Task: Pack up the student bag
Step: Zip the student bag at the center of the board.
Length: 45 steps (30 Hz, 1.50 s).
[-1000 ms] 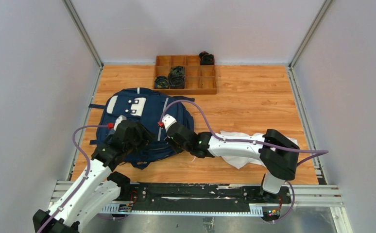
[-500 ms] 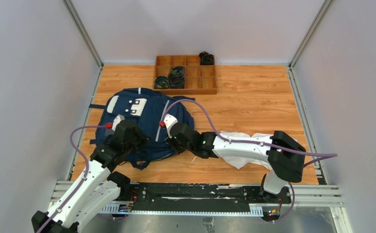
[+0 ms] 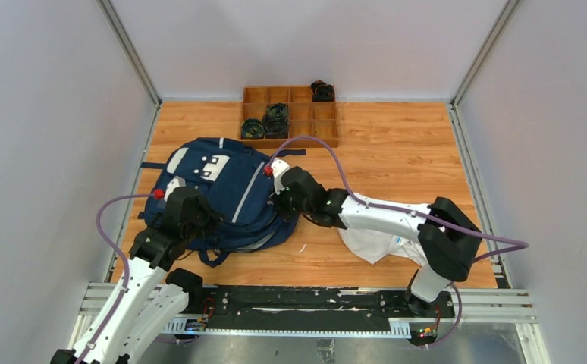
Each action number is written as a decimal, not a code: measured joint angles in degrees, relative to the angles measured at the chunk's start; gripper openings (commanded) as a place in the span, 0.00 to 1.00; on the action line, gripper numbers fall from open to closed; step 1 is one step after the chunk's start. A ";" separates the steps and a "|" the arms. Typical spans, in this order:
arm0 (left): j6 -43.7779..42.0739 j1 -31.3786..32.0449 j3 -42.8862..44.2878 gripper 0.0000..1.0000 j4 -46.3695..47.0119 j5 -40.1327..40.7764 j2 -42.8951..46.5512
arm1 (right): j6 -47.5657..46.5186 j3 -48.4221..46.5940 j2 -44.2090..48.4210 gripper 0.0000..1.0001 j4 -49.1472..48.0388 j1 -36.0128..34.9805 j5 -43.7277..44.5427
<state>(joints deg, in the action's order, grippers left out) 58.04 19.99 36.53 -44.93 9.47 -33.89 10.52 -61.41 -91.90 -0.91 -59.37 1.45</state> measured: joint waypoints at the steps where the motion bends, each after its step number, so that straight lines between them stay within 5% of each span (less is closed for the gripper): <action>1: -0.37 0.00 0.02 0.00 -0.28 0.09 0.22 | -0.07 -0.24 -0.79 0.00 -0.02 1.14 -0.68; 10: -5.31 -0.37 3.04 0.00 -5.53 4.46 1.22 | 1.03 -11.43 -14.25 0.00 -0.57 13.22 -7.67; 11: -5.99 -0.37 3.72 0.08 -6.12 5.03 0.90 | 1.03 -12.63 -15.39 0.00 -0.37 13.60 -8.22; 14: -9.40 -0.44 6.16 0.61 -7.76 5.79 -0.92 | 0.83 -13.46 -15.87 0.00 0.81 13.75 -10.16; 16: -12.90 -0.81 8.41 0.71 -8.85 6.12 -2.56 | 0.63 -13.16 -14.97 0.00 1.55 13.99 -10.49; 21: -22.29 1.33 17.16 0.72 -7.63 4.17 -7.41 | 0.96 -9.11 -9.57 0.00 2.34 14.78 -15.23; 28: -30.97 29.22 25.81 0.71 -5.51 12.81 -23.82 | 2.73 -6.73 -6.95 0.00 5.03 14.75 -19.32; 32: -33.18 37.00 25.97 0.72 -2.78 17.92 -32.24 | 3.76 -6.67 -6.95 0.00 5.55 14.78 -21.62; 42: -37.22 39.47 19.28 0.67 10.08 25.57 -37.00 | 5.14 -6.64 -6.88 0.00 6.64 14.91 -24.22; 45: -37.05 39.47 18.93 0.58 11.76 27.43 -40.11 | 5.29 -6.38 -6.51 0.00 6.69 15.10 -24.50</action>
<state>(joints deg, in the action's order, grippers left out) 20.99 59.46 55.46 -33.17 36.91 -74.00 15.81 -67.79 -98.41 5.78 -44.27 -23.05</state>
